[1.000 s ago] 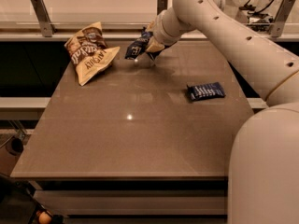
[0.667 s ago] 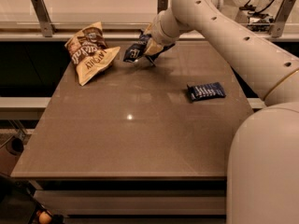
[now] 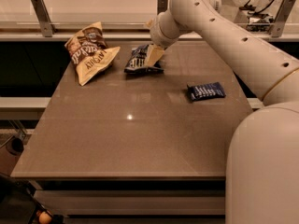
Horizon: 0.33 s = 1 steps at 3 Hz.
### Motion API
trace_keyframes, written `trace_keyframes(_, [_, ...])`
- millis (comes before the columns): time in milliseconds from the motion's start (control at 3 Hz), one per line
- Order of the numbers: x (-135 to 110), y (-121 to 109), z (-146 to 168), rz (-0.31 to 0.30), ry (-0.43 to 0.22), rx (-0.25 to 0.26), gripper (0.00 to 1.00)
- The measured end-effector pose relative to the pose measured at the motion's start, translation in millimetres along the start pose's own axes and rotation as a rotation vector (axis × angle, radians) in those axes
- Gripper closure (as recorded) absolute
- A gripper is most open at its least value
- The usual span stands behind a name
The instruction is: Move blue chip bag near brown chip bag
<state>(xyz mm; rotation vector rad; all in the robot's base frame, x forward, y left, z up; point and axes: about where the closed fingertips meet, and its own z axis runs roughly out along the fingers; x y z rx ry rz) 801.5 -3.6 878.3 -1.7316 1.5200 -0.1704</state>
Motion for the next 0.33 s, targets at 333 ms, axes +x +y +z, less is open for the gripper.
trace_keyframes(333, [0.0, 0.1, 0.1, 0.0, 0.0, 0.0, 0.0])
